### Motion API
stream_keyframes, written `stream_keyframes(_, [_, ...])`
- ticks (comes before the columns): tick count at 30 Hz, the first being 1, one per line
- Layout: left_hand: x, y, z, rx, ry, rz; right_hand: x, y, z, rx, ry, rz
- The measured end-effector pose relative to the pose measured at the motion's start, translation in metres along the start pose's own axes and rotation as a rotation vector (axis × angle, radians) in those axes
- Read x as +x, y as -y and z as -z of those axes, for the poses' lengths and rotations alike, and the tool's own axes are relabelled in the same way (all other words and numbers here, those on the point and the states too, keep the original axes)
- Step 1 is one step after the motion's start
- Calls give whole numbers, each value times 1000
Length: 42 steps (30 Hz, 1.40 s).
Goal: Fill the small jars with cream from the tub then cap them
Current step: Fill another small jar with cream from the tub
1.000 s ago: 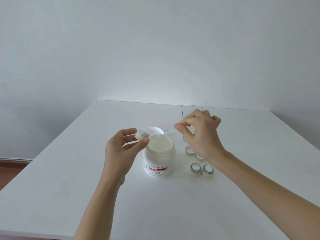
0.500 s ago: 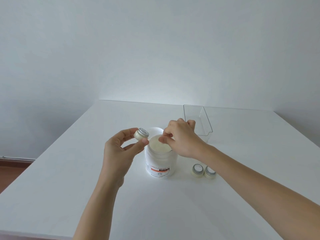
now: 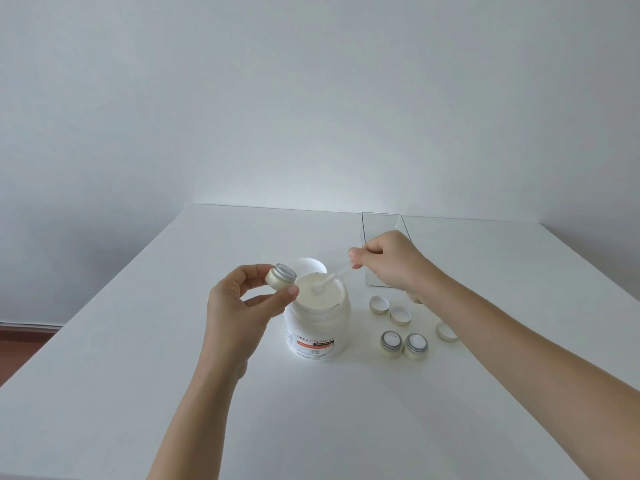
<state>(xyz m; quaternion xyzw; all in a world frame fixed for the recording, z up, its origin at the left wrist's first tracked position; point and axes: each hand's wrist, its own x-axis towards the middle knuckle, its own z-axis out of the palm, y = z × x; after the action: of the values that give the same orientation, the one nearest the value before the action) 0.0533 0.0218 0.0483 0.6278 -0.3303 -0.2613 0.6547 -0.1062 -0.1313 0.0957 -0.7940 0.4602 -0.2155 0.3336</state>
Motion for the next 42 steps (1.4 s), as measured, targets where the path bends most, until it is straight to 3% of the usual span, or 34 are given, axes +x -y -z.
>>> stream_keyframes(11, [1,0,-9,-9,59,19,5,16,17,238,17,-33])
stream_keyframes(17, [1,-2,-12,-49,77,24,-9,27,2,5,-153,126])
stream_keyframes(26, [2,-4,-9,-109,44,48,-34,36,-14,-262,-572,849])
stream_keyframes(30, [3,-5,-10,-124,21,52,-37,33,-14,-378,-702,1016])
stream_keyframes(42, [4,-2,-7,-119,23,71,-38,25,-8,-234,-722,910])
